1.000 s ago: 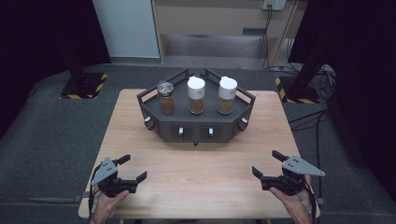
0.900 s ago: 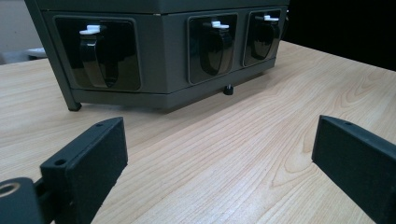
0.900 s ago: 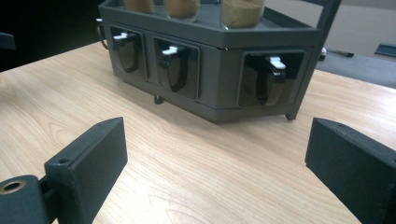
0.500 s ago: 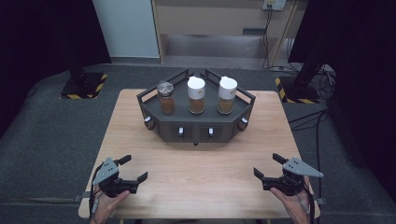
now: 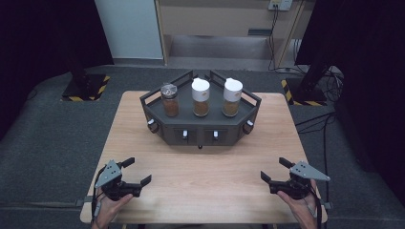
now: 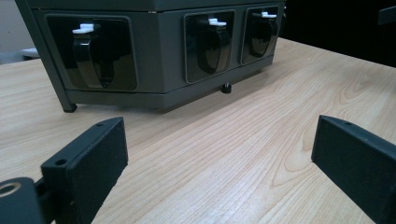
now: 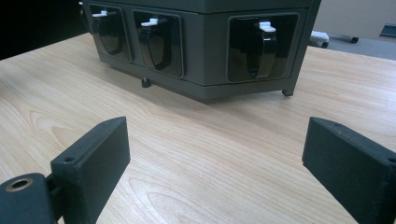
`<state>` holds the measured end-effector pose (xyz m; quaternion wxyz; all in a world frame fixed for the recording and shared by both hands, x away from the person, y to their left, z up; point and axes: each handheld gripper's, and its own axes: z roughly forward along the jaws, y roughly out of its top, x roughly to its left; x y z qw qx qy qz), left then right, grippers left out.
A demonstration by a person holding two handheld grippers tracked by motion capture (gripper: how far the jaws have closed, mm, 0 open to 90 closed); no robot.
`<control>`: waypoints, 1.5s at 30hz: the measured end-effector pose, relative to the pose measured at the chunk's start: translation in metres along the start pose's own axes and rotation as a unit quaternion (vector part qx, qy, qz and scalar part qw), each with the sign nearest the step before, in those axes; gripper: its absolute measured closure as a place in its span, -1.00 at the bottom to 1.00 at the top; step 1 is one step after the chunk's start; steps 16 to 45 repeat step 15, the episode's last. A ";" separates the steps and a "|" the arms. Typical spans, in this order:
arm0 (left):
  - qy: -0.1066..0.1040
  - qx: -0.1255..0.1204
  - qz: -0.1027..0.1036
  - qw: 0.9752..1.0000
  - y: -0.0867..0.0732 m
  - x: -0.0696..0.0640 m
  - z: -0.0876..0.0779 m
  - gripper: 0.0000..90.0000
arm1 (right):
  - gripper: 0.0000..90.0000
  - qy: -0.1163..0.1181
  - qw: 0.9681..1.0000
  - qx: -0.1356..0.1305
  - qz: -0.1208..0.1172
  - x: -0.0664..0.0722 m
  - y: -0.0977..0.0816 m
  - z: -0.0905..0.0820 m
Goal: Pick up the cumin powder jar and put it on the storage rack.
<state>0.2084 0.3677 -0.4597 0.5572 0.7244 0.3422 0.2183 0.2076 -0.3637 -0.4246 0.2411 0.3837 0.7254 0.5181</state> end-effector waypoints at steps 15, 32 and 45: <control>-0.002 0.005 0.003 1.000 0.001 -0.001 0.001 -0.94 | -0.84 0.007 1.000 0.011 0.000 -0.001 0.002 0.002; -0.002 0.005 0.003 1.000 0.001 -0.001 0.001 -0.94 | -0.84 0.007 1.000 0.011 0.000 -0.001 0.002 0.002; -0.002 0.005 0.003 1.000 0.001 -0.001 0.001 -0.94 | -0.84 0.007 1.000 0.011 0.000 -0.001 0.002 0.002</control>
